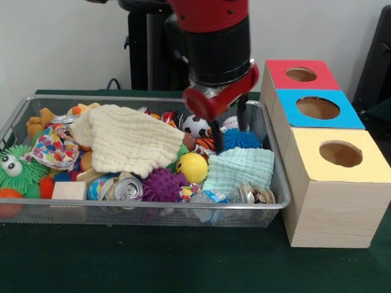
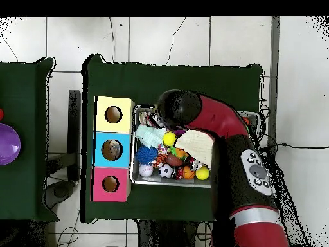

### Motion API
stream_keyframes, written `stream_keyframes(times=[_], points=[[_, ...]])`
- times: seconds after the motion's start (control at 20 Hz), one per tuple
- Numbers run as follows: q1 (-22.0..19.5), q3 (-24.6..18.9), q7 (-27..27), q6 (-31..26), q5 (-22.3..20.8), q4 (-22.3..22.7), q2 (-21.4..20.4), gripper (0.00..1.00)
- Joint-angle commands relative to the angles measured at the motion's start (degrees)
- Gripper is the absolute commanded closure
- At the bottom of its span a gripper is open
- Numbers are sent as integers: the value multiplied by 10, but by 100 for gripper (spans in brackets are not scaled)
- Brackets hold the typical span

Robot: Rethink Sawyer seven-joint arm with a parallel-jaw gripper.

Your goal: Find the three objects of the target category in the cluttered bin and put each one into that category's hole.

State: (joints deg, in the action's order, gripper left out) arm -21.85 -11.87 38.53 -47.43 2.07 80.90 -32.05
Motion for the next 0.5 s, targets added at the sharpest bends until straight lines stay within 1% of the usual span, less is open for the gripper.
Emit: stream_keyframes(times=[0.05,0.1,0.15,0.3,0.4,0.45,0.5], points=[[-25,-60,-110,-116,-83,-157,64,0],[-29,-71,-139,-121,-97,-167,68,0],[-30,-76,-144,-120,-104,-167,68,0],[-30,-82,-127,-110,-114,-156,62,0],[-32,-95,-131,-102,-124,-150,60,0],[-28,-98,-134,-105,-131,-166,69,0],[-28,-102,-134,-100,-134,-162,68,0]])
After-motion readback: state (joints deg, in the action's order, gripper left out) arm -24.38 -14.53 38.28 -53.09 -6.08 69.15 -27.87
